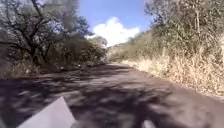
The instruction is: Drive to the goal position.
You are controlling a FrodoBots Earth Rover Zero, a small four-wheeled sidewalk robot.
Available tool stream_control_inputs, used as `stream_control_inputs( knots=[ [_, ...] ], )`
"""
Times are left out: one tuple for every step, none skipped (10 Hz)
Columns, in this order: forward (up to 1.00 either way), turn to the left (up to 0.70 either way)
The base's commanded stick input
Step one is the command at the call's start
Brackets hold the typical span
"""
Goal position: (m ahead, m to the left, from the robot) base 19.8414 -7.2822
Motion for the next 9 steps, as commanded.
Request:
stream_control_inputs(
  knots=[
    [0.50, 0.00],
    [0.50, 0.00],
    [0.50, 0.00],
    [0.50, 0.00],
    [0.50, 0.00],
    [0.50, -0.10],
    [0.50, -0.50],
    [0.50, -0.50],
    [0.50, -0.50]
  ],
)
